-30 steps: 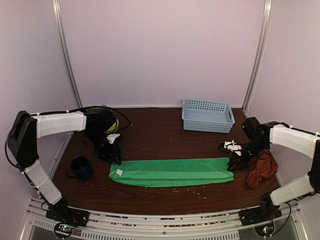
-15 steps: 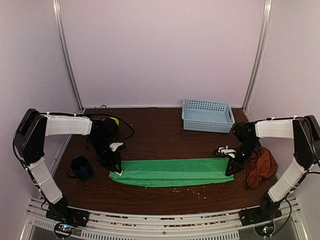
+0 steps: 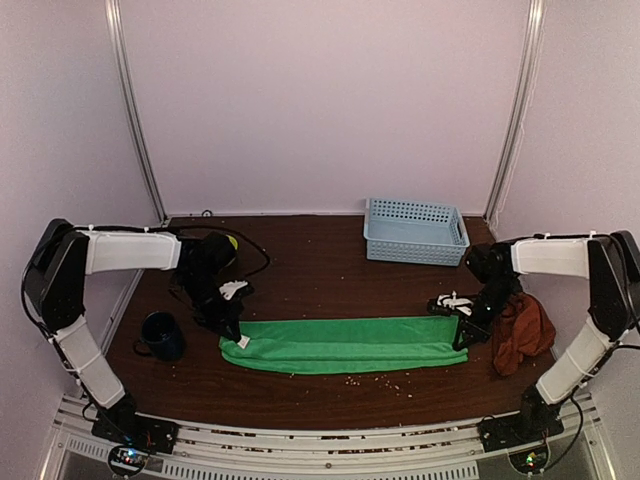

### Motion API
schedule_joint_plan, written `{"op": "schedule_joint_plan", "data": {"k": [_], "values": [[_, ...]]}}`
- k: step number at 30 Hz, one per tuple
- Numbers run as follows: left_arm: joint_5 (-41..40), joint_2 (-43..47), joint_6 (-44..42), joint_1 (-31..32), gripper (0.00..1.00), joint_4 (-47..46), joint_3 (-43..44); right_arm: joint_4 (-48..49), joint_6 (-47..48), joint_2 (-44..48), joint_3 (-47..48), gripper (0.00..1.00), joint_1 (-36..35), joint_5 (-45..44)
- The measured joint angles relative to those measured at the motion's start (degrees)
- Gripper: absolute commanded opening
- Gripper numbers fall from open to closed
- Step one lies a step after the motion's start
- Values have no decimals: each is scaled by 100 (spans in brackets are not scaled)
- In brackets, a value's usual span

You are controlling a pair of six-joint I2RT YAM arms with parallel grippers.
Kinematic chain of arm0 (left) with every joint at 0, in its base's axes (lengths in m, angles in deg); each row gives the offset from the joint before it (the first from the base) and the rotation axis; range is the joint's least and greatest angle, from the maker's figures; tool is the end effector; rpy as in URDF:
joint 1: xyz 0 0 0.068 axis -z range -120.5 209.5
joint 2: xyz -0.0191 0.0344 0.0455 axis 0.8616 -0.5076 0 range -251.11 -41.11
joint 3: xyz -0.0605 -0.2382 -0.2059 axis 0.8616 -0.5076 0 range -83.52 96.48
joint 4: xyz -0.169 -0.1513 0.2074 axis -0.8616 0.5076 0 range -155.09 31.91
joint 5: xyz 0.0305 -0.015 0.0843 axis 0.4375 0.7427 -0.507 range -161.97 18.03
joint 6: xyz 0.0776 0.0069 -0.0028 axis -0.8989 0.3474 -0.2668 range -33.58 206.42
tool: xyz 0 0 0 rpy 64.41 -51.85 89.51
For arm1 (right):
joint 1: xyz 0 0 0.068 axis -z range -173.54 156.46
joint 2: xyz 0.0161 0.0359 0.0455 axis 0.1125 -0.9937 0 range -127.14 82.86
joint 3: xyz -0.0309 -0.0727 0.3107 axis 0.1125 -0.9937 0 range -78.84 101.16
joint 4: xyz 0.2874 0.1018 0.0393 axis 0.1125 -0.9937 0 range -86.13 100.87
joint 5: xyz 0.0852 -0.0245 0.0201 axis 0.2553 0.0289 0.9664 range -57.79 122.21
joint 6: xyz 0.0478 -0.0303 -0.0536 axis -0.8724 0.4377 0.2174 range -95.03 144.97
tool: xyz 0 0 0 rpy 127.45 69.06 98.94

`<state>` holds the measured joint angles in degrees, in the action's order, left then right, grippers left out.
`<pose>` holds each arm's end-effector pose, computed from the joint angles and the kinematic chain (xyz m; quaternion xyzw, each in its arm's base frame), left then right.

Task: Roll the towels
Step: Adjust the towel at the center of the board.

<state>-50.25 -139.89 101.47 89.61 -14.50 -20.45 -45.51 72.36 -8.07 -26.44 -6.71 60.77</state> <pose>0.2903 -0.1969 0.1648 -0.1347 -0.9723 0.1860 0.0431 0.2662 0.0950 0.1587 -0.4791 0.8414 0.2478 0.0328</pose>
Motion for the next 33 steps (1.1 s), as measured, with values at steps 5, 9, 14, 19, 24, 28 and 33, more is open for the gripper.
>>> {"op": "schedule_joint_plan", "data": {"k": [5,9,14,19,24,28,33], "values": [[-24,654,31,39,0,-15,-107,170,184,691,-264,0,0,17],[118,1362,85,98,0,-105,-387,382,625,1659,-802,1,-20,37],[378,1781,273,452,18,-35,-1134,531,1329,3204,-1661,21,-256,-197],[136,1773,444,579,30,675,-1239,352,1847,3766,-1834,25,-365,-531],[-302,1617,400,579,33,898,87,299,1545,3777,-1401,24,-365,-326],[-610,1244,402,573,42,660,693,756,844,3480,-1231,24,-365,-101],[-1519,31,680,566,51,629,841,1294,-92,2273,-804,28,-282,-179]]}}
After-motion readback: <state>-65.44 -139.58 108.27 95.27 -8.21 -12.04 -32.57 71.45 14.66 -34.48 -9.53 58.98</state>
